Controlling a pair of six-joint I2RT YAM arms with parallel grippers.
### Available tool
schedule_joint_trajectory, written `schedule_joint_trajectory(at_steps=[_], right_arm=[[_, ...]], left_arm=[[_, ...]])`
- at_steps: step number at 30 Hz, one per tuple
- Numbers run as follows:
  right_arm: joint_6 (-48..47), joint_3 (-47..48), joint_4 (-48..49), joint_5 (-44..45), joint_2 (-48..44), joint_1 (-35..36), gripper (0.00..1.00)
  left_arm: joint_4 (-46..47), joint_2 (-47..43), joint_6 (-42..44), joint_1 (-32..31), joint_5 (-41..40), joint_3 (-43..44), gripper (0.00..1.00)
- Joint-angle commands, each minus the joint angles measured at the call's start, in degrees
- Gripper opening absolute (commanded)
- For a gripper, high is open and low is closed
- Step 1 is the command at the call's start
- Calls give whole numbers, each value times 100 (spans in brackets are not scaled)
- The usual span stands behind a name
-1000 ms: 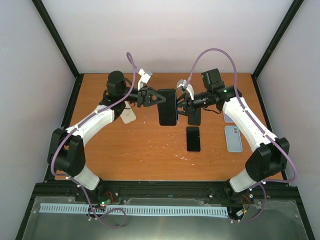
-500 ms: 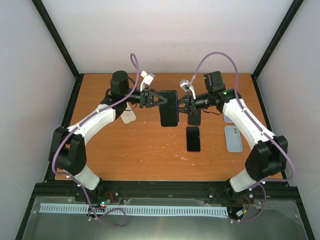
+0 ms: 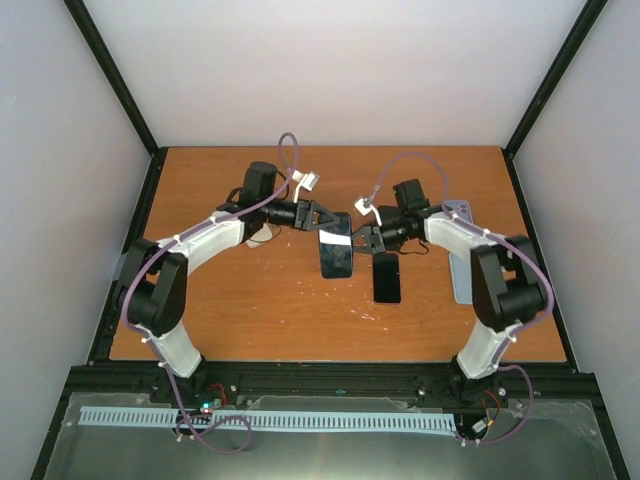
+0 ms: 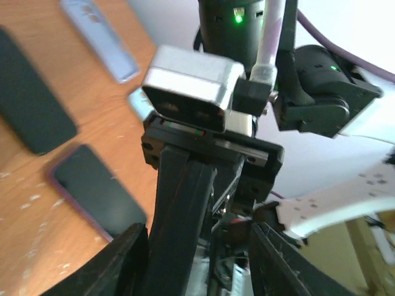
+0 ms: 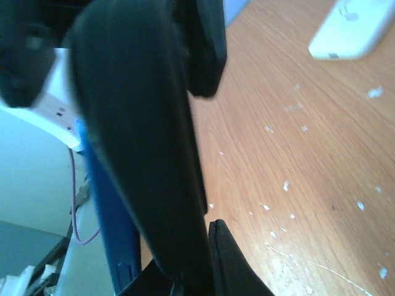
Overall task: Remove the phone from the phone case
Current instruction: Remove the phone case from the phone, then place the phone at the center of the board.
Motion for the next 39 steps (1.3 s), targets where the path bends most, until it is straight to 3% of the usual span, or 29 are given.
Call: schedule_joint_trajectory(at_steps=[1,6,10,12,24,39], right_arm=[[388,75,19,358,864,54,3],[652,164,43,279,1534,11,3],[836,51,220,622,1493,-2,3],[923,54,225,801,1456,-11,3],[918,199,50,1473,1605,-75,3],[494,308,-126,2697,595,-564,3]], left_arm=[[48,14,-176,-26,-1274,-84,51],[-217,-416,-49,34,-2665,-376,64],[-685,-857,183,35,-4034,-574,64],[-689,-1029,210,30,-4309,-827,63],[-584,-1219,402,-494,-4567,-1589,60],[-409,-1394,734,-801,-4508,-2134,57]])
